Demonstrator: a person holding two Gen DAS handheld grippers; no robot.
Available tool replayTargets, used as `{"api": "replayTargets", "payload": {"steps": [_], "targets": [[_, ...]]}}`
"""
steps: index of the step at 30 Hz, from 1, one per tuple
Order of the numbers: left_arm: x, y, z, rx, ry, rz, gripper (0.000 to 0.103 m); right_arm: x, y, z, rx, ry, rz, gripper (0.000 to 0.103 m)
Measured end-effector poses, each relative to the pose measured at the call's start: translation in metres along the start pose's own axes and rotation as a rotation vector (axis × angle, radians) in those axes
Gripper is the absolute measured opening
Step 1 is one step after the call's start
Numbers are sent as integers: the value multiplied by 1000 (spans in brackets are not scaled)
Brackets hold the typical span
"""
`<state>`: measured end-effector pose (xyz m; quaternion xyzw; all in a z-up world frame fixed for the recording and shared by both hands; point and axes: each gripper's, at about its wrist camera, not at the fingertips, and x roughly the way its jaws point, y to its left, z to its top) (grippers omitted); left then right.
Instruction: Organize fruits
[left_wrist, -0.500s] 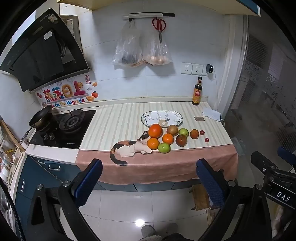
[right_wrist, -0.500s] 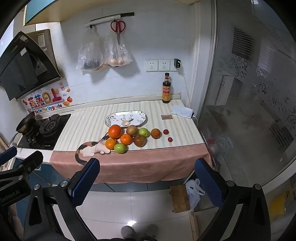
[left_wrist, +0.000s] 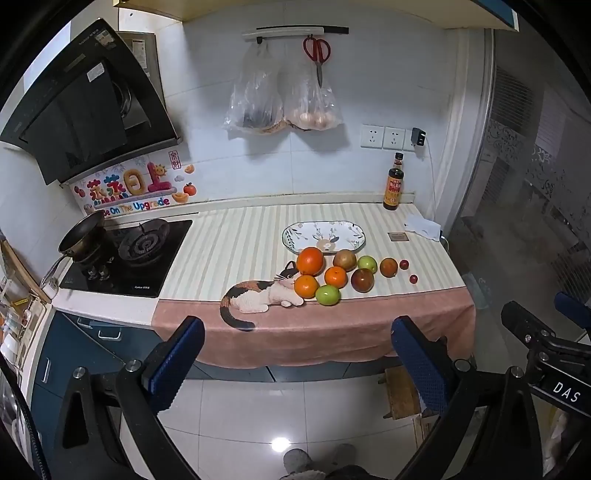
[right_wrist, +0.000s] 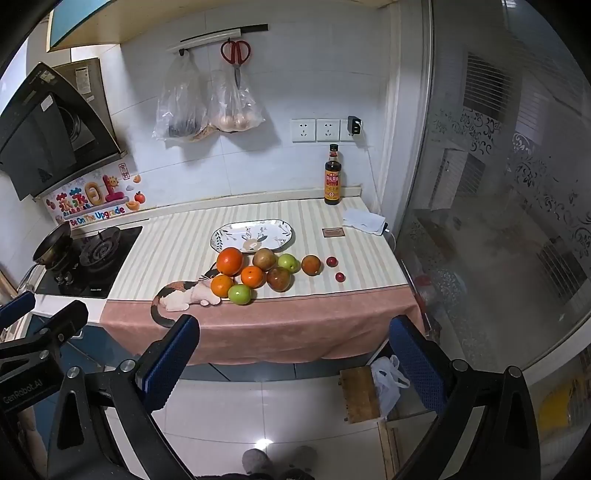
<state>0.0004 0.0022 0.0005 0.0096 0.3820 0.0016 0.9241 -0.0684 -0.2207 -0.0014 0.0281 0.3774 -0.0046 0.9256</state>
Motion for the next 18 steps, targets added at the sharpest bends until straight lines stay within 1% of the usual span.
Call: {"api": "replayTargets", "payload": {"steps": [9, 12, 15, 16, 18], "targets": [[-1, -2, 6, 5, -1, 2, 103, 2, -1, 0, 1, 3, 7, 103], [-2, 0, 6, 5, 0, 2, 103, 2, -6, 2, 1, 3, 9, 103], [-2, -1, 7, 6, -2, 6, 103, 2, 0, 4, 1, -1, 12, 103], [-2, 6, 8, 4, -5, 6, 103, 1, 1, 4, 1, -2, 13, 103], [-3, 9, 8, -1, -7, 8, 103, 1, 2, 5, 1, -5, 16, 103]]}}
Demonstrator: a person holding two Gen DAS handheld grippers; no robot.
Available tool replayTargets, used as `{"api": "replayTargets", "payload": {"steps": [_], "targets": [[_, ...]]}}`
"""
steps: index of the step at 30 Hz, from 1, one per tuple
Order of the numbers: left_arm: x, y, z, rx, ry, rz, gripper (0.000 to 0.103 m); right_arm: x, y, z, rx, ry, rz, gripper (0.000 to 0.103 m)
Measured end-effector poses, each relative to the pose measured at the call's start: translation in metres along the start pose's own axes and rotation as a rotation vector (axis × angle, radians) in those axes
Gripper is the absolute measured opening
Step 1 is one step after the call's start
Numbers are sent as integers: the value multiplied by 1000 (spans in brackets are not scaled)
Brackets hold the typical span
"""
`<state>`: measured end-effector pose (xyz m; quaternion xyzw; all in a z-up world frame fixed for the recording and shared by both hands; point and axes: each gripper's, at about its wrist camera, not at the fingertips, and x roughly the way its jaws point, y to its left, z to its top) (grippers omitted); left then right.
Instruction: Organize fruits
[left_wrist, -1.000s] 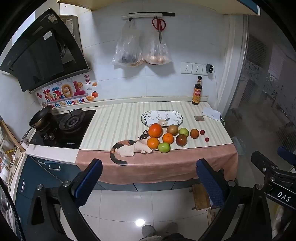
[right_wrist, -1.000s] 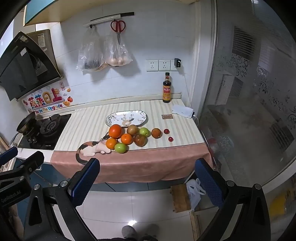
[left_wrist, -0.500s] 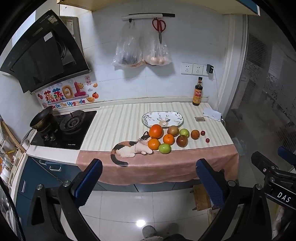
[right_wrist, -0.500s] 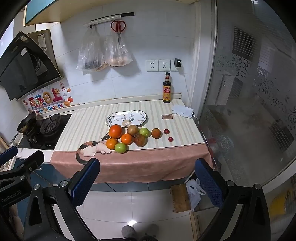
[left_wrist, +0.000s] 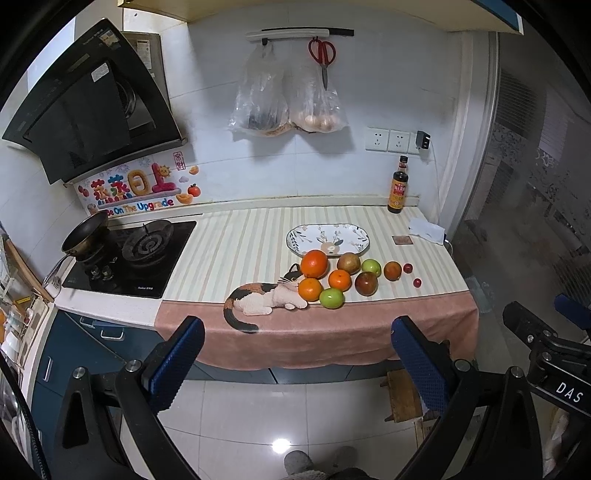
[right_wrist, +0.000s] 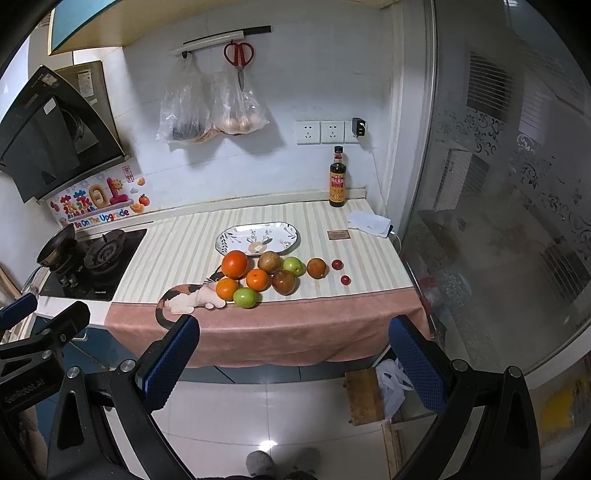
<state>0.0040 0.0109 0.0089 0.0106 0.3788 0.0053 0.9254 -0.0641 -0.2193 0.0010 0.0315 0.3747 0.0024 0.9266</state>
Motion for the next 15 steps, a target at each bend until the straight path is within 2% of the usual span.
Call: {"api": "replayTargets", "payload": {"steps": [15], "targets": [[0, -2, -2, -3, -6, 8, 103, -2, 3, 1, -2, -11, 13, 103]]}}
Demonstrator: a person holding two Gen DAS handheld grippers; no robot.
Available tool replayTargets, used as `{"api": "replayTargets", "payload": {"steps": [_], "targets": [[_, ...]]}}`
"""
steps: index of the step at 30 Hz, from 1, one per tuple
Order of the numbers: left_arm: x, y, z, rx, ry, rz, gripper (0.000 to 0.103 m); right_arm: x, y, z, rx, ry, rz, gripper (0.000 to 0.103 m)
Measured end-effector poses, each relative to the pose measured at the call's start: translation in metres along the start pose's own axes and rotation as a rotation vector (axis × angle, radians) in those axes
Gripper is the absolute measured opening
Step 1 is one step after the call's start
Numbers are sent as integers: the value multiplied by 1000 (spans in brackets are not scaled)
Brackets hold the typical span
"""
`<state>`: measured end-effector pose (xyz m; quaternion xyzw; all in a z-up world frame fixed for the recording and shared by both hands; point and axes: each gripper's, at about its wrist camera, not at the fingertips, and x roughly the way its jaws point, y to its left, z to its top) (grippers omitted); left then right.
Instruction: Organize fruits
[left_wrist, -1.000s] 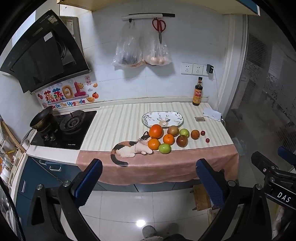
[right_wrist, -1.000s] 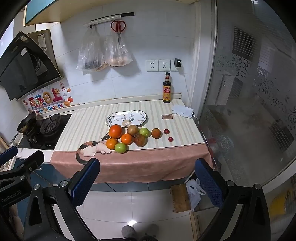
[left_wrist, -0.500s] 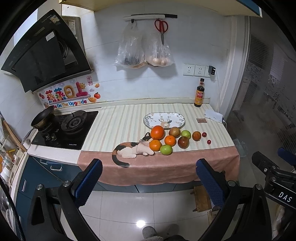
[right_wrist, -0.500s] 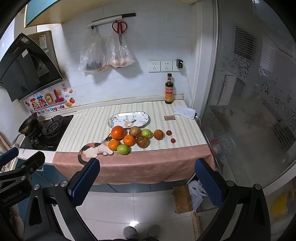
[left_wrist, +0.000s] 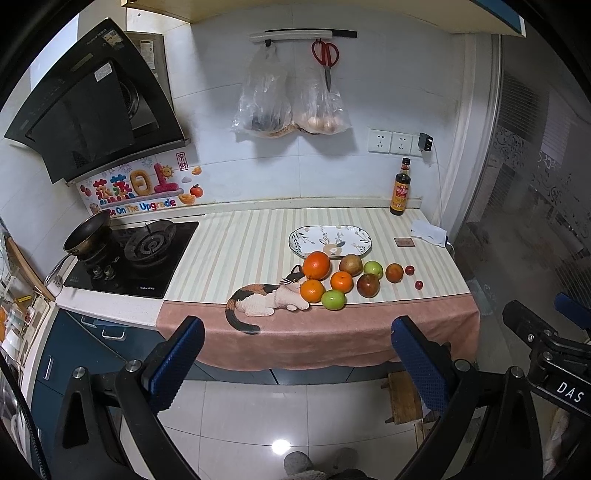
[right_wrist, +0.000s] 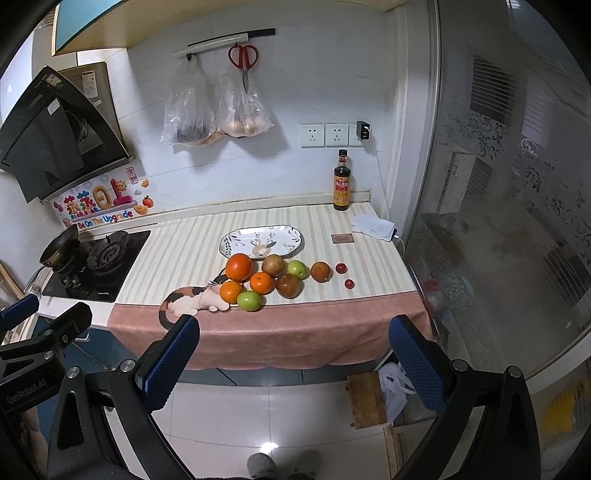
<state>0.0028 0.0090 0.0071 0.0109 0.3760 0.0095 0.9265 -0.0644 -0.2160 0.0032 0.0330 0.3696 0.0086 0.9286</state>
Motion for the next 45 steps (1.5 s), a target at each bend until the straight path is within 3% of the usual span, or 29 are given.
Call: {"api": "replayTargets", "payload": {"steps": [45], "targets": [[3, -3, -5, -10, 7, -9, 103, -2, 2, 4, -18, -20, -10, 103]]}}
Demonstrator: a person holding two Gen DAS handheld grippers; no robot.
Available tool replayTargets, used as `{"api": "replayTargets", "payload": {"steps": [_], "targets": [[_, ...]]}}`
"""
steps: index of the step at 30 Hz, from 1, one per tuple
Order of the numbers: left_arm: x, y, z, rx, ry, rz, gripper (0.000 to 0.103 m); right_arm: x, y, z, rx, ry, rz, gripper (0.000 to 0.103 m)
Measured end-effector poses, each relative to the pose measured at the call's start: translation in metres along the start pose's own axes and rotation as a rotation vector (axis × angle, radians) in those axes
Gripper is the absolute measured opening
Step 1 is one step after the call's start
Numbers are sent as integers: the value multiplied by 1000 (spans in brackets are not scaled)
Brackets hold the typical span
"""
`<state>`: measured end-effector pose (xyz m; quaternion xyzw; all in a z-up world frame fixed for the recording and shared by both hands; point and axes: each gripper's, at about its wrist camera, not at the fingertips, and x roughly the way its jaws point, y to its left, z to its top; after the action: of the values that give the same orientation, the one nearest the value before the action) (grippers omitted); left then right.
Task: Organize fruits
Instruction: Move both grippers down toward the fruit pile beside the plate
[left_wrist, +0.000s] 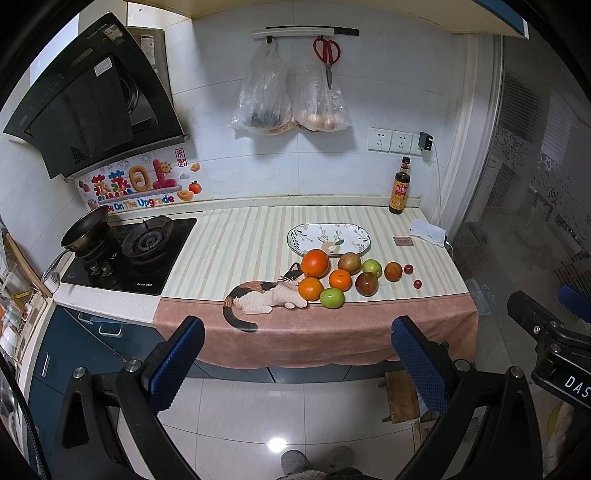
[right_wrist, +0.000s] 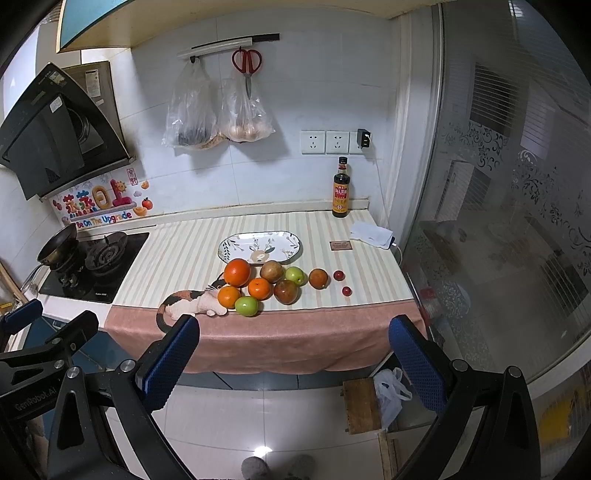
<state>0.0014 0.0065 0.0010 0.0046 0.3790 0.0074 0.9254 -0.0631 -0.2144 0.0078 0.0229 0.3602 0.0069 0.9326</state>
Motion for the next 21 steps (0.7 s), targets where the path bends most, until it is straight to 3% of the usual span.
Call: {"api": "replayTargets", "payload": {"steps": [5, 10, 17, 21], "targets": [[5, 6, 1, -31, -56, 28, 103, 0, 0, 1, 52, -32, 2, 103], [36, 27, 11, -54, -97, 84, 103, 14, 3, 1, 111, -98, -15, 103], [100, 51, 30, -44, -29, 105, 103, 75, 18, 8, 139, -76, -42, 103], [145, 55, 42, -39, 62, 84, 103, 129, 21, 11, 159, 21, -29, 103]]}}
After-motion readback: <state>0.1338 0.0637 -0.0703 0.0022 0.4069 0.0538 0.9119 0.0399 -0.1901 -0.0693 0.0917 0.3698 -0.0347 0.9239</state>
